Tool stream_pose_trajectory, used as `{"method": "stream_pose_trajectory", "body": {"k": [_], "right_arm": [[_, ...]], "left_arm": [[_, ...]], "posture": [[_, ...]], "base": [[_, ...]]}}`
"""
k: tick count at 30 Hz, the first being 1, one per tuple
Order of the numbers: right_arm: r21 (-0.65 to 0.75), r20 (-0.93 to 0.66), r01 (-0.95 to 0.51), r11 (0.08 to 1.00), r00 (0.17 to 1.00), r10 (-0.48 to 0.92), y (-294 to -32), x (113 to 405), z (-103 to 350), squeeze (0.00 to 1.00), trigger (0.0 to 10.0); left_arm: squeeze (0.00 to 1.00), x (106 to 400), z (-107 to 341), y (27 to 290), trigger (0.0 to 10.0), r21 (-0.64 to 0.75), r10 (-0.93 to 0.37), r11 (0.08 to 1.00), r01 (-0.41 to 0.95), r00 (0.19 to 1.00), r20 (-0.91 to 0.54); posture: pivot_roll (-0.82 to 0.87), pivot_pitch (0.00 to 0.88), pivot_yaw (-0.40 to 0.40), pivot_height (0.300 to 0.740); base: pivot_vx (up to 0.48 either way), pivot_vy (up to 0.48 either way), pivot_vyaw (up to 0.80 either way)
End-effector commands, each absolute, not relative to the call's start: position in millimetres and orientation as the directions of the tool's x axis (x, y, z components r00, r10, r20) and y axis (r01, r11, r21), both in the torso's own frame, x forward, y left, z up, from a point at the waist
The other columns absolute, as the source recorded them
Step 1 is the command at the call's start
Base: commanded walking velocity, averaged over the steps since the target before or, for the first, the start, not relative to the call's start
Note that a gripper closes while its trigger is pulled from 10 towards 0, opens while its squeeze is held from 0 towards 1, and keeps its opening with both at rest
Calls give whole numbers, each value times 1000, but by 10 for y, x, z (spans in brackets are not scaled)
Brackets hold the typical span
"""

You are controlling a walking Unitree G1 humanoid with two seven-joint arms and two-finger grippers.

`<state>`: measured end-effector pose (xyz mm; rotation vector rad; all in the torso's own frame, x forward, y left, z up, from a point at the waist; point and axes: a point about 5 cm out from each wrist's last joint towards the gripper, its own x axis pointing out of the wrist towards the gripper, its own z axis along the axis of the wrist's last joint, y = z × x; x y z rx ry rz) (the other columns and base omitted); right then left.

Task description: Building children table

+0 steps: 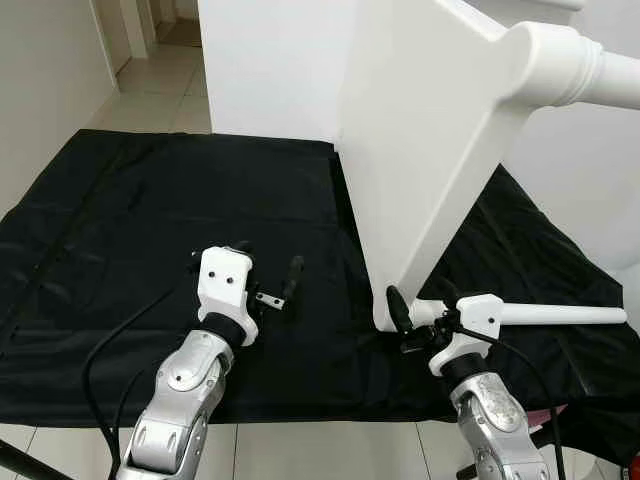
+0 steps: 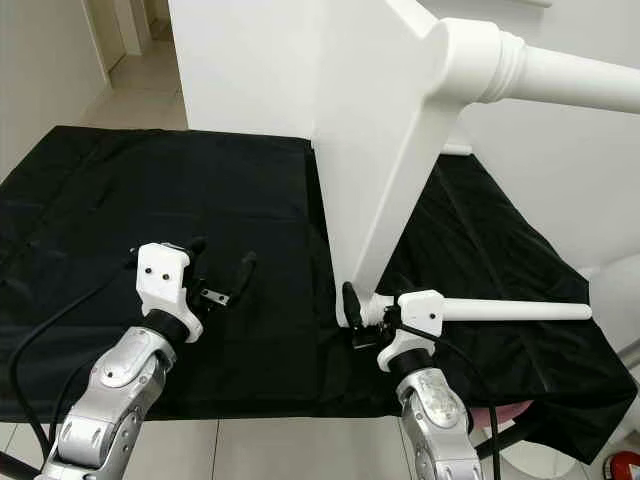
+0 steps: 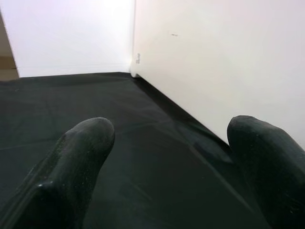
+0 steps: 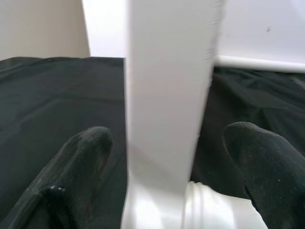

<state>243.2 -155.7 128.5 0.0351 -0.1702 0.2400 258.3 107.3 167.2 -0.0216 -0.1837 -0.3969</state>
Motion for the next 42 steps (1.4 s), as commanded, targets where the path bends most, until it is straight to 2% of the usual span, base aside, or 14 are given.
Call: {"method": "stream_pose_trajectory", "body": {"k": [1, 9, 10, 11, 12, 13, 14, 15, 16, 33, 42], "right_arm": [[14, 147, -249, 968, 959, 244, -1567, 2443, 1238, 1000, 10000], [8, 129, -213, 977, 969, 210, -1553, 2549, 1186, 1000, 10000], [9, 127, -199, 980, 972, 196, -1551, 2576, 1179, 549, 10000], [17, 128, -184, 983, 975, 180, -1538, 2618, 1174, 0, 10000], [17, 128, -184, 983, 975, 180, -1538, 2618, 1174, 0, 10000], [24, 131, -175, 984, 977, 171, -1519, 2662, 1177, 0, 10000], [29, 133, -170, 985, 977, 165, -1506, 2692, 1181, 0, 10000], [34, 136, -166, 986, 978, 160, -1487, 2728, 1184, 0, 10000], [31, 138, -160, 987, 978, 154, -1473, 2760, 1187, 0, 10000], [45, 150, -97, 994, 985, 89, -1382, 3041, 1193, 0, 10000], [74, 158, -62, 995, 986, 49, -1237, 3234, 1191, 0, 10000]], "left_arm": [[1000, 2534, 1694, 1000, 10000, 27, -475, 877, 479, 859, 190], [1000, 2544, 1661, 956, 10000, 38, -482, 875, 483, 857, 183], [1000, 2548, 1660, 939, 10000, 38, -488, 871, 489, 854, 182], [976, 2556, 1662, 907, 10000, 43, -503, 863, 504, 845, 181], [976, 2556, 1662, 907, 10000, 43, -503, 863, 504, 845, 181], [671, 2567, 1670, 871, 10000, 48, -518, 853, 519, 835, 183], [671, 2576, 1676, 846, 10000, 51, -528, 847, 529, 829, 184], [380, 2586, 1687, 819, 10000, 61, -540, 840, 539, 820, 187], [0, 2593, 1692, 799, 10000, 63, -550, 833, 549, 814, 187], [0, 2677, 1695, 694, 10000, 92, -574, 818, 568, 795, 194], [0, 2738, 1719, 714, 10000, 102, -564, 825, 556, 801, 202]], "posture": [[21, 0, -87, 740], [21, 0, -98, 740], [22, 0, -99, 740], [24, 0, -101, 740], [24, 0, -101, 740], [26, 0, -103, 740], [27, 0, -103, 740], [26, 0, -105, 740], [25, 0, -104, 740], [8, 0, -106, 740], [22, 0, -95, 740]], "base": [[0, 0, 0], [0, 0, 0], [0, 0, 0], [0, 0, 0], [0, 0, 0], [0, 0, 0], [0, 0, 0], [0, 0, 0], [0, 0, 0], [0, 0, 0], [0, 0, 0]]}}
